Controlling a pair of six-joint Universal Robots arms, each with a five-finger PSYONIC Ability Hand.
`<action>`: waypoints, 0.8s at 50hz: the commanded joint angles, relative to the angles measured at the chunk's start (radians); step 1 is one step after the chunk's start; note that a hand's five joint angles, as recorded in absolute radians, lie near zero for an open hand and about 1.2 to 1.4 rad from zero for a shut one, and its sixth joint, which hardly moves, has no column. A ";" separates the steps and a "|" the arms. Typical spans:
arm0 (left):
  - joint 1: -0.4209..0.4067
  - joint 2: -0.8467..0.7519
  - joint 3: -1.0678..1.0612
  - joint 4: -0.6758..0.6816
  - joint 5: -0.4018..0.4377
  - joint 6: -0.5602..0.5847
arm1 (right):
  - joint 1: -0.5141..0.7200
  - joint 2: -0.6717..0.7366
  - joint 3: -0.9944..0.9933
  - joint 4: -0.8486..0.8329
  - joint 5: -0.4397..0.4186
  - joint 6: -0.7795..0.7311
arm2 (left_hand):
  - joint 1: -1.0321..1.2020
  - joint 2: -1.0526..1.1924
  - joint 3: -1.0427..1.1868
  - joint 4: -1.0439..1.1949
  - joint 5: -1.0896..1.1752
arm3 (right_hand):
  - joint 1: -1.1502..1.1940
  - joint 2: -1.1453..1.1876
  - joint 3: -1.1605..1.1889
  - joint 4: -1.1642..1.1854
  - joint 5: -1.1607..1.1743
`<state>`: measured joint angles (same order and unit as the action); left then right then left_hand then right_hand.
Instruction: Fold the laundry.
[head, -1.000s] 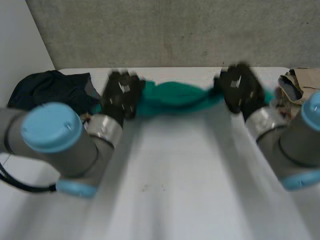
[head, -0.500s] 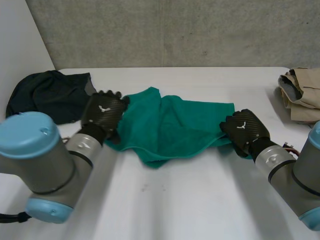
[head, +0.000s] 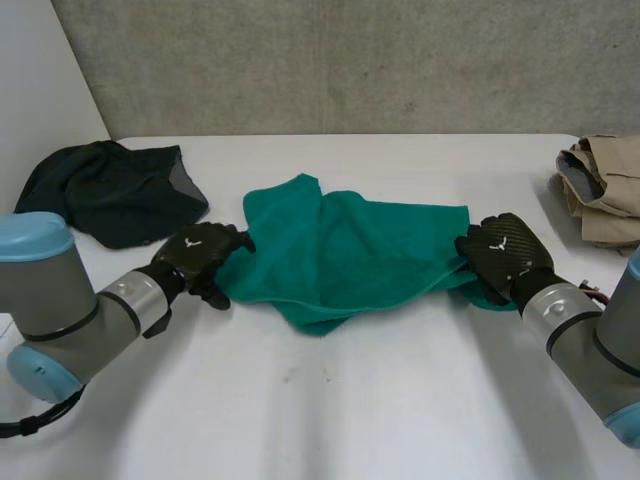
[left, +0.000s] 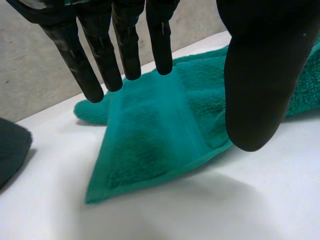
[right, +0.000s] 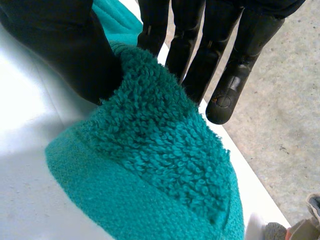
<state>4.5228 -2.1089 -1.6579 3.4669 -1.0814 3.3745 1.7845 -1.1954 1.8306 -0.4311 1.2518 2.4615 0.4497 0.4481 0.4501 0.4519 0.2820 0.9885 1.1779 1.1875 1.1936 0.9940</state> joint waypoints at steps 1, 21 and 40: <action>-0.093 -0.062 0.062 0.009 -0.020 0.003 | 0.003 0.010 0.001 0.000 0.004 -0.001 | 0.104 0.106 0.104 0.102 0.098 | 0.408 0.218 0.209 0.203 0.228; -0.148 -0.169 0.178 0.003 -0.087 0.003 | 0.000 0.008 0.001 0.000 0.009 -0.003 | 0.869 0.870 0.868 0.866 0.862 | 0.408 0.218 0.209 0.203 0.228; -0.174 0.118 0.003 0.011 -0.302 0.008 | -0.025 -0.156 0.016 0.443 -0.144 -0.285 | 0.947 0.948 0.946 0.944 0.940 | -0.814 -1.003 -1.013 -1.019 -0.994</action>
<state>4.3586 -2.0947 -1.5810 3.4706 -1.3734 3.3825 1.7837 -1.2665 1.8447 -0.2183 1.1979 2.3514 1.1591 1.1944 1.1891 1.1981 0.9772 0.9025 1.0761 1.0820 1.0844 0.9017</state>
